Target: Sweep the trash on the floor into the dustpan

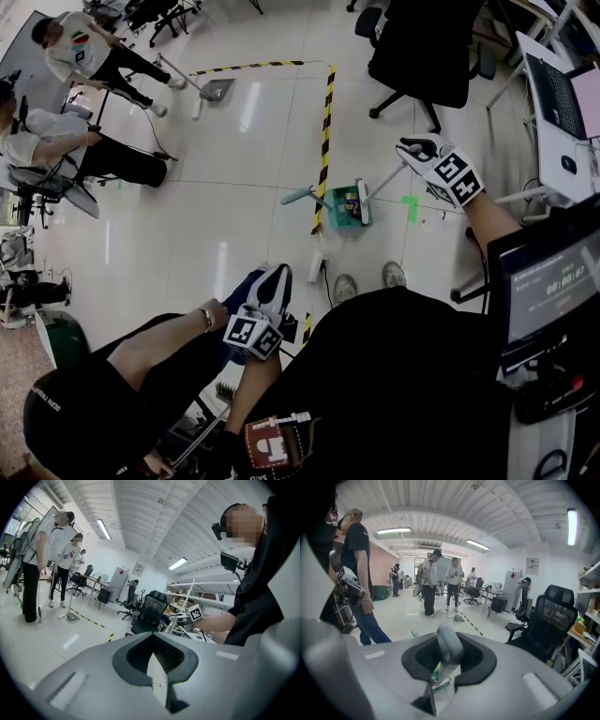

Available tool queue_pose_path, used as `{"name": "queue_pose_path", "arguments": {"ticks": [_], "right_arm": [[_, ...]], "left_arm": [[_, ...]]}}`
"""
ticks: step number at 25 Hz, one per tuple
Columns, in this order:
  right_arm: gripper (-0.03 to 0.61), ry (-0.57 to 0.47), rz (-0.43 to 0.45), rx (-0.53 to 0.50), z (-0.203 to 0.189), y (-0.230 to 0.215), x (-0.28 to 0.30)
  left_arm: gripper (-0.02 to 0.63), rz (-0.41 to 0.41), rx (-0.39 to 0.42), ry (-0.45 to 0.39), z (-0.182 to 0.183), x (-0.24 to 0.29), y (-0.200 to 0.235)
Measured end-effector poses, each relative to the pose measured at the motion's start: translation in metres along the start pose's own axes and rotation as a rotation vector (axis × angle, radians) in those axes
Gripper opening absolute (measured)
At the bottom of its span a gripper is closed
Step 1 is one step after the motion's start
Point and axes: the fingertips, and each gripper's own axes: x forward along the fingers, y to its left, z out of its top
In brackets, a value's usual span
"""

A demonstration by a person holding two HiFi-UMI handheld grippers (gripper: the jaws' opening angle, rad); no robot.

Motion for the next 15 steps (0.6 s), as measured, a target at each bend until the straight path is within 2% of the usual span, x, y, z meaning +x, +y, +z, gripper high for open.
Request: {"name": "queue_pose_path", "arguments": {"ticks": [6,15], "right_arm": [[0.063,0.014,-0.034,0.014,0.001,-0.014,-0.037],[0.063,0.008,-0.037,-0.072,0.011,-0.005,-0.105]], "left_arm": [[0.0,-0.043,0.037,-0.024,0.017,0.016,-0.011],[0.0,-0.055,0.099,-0.086,0.054,0.036,-0.044]]}}
